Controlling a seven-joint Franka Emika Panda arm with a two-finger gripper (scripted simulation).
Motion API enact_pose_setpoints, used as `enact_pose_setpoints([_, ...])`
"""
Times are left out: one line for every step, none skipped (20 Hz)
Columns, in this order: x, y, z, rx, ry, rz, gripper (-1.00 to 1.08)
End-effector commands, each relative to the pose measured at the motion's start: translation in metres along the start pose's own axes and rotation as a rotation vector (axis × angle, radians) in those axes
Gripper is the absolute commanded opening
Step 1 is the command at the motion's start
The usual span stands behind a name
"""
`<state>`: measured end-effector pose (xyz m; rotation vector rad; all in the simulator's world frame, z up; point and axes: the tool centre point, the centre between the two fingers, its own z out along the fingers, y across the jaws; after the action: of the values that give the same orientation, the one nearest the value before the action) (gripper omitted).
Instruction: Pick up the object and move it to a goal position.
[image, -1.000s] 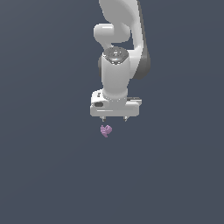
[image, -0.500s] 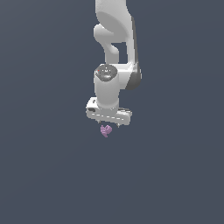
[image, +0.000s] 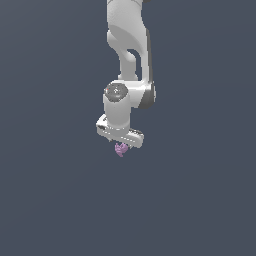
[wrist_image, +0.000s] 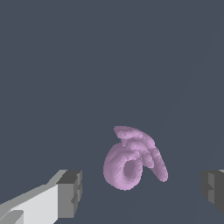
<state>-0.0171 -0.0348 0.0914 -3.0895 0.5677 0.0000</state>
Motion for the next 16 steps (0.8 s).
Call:
enact_pose_setpoints([0.0,0.001,0.002,0.0,0.0,0.01,1.0])
enact_pose_setpoints([0.0,0.001,0.001,0.0,0.0,0.004,1.0])
enact_pose_setpoints([0.0,0.001,0.001,0.0,0.0,0.004,1.0])
enact_pose_setpoints([0.0,0.001,0.002,0.0,0.0,0.004,1.0])
enact_pose_setpoints([0.0,0.0,0.004,0.0,0.0,0.004,1.0])
enact_pose_setpoints([0.0,0.001,0.006,0.0,0.0,0.005,1.0])
enact_pose_setpoints([0.0,0.001,0.009,0.0,0.0,0.005,1.0])
enact_pose_setpoints([0.0,0.001,0.013,0.0,0.0,0.006,1.0])
enact_pose_setpoints([-0.001,0.001,0.018,0.0,0.0,0.006,1.0])
enact_pose_setpoints([-0.001,0.001,0.023,0.0,0.0,0.007,1.0])
enact_pose_setpoints([-0.001,0.001,0.028,0.0,0.0,0.007,1.0])
enact_pose_setpoints([-0.001,0.001,0.033,0.0,0.0,0.008,1.0])
enact_pose_setpoints([-0.001,0.002,0.038,-0.001,0.0,0.009,1.0])
enact_pose_setpoints([-0.001,0.001,0.042,-0.001,0.0,0.009,1.0])
enact_pose_setpoints([-0.001,0.002,0.045,-0.001,0.0,0.009,1.0])
enact_pose_setpoints([-0.001,0.001,0.048,-0.001,0.0,0.009,1.0])
